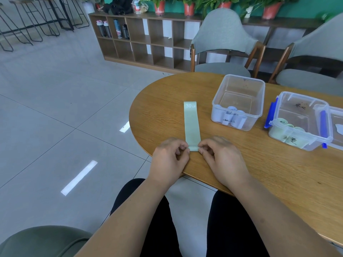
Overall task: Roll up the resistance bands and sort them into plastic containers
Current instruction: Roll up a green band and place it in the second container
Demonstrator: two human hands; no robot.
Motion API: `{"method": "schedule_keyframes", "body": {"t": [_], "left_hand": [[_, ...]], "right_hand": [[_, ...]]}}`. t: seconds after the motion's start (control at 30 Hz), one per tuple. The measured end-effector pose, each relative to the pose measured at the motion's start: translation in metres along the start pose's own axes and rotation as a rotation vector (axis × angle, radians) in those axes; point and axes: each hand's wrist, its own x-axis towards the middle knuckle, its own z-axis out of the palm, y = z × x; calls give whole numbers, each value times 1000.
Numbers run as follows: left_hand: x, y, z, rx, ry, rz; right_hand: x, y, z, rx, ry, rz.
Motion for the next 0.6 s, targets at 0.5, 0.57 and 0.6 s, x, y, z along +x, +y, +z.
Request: {"method": "schedule_keyframes", "body": {"t": [0.5, 0.57, 0.6], "left_hand": [[0, 0, 0, -2, -2, 15], [0, 0, 0, -3, -4, 10], [0, -1, 1, -5, -5, 7]], "right_hand": [[2, 7, 5, -17, 0, 8], [2, 6, 6, -33, 3, 7], [1, 6, 7, -41, 6, 5]]}}
